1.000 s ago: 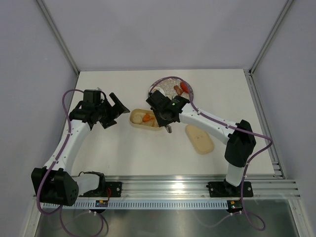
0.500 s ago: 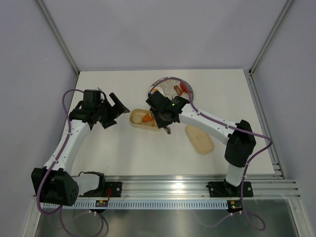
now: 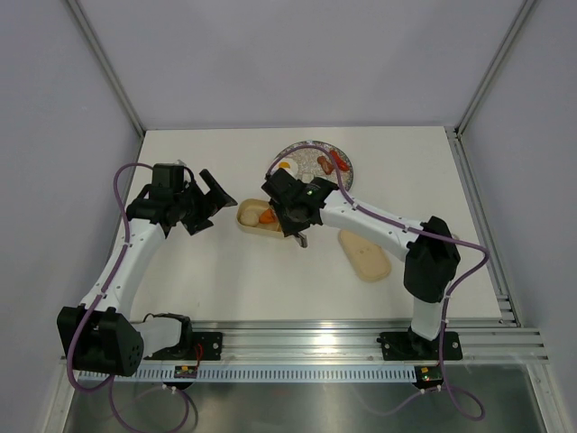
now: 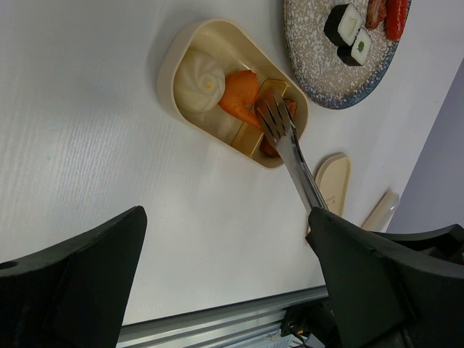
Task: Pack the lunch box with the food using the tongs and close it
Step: Place the fake food in the packing box, then place the clamp at the center of the board, then pick up the box lid from the center of the board.
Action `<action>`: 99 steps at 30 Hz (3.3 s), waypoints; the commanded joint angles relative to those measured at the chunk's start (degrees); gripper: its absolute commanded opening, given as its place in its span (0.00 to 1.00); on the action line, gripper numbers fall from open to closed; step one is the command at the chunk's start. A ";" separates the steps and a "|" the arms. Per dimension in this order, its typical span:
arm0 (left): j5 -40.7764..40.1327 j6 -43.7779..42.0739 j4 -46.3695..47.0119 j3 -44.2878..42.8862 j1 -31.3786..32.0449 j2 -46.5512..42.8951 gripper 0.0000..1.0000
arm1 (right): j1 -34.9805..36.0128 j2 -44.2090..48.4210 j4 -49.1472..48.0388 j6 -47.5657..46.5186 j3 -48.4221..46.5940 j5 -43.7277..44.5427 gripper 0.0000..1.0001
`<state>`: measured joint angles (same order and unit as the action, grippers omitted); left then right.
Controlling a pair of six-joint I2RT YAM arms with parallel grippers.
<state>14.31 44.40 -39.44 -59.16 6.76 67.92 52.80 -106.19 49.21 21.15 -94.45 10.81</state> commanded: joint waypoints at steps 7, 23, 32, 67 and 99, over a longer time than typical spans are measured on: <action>0.02 -0.90 1.39 -1.49 -0.35 -1.04 0.99 | 0.64 -2.71 -0.34 -0.49 -1.87 -1.32 0.16; 0.37 -0.55 2.52 -0.35 -0.35 -0.95 0.99 | 0.56 3.79 0.36 -0.67 -5.12 3.60 0.15; 0.46 -0.54 2.71 0.18 -0.35 -0.60 0.99 | -0.23 9.86 1.76 -0.93 -4.25 12.74 0.16; -1.03 -2.13 -0.55 -1.66 -0.26 -2.44 0.99 | -48.14 4.51 -33.82 -1.99 24.32 16.79 0.38; -1.91 -2.57 -0.64 -2.81 -0.35 -3.58 0.99 | -21.60 19.09 -4.04 2.76 28.62 -2.00 0.62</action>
<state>12.99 42.96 -41.10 -59.64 6.76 65.73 29.32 -88.20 40.05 22.81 -67.13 13.13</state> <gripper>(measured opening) 0.988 0.621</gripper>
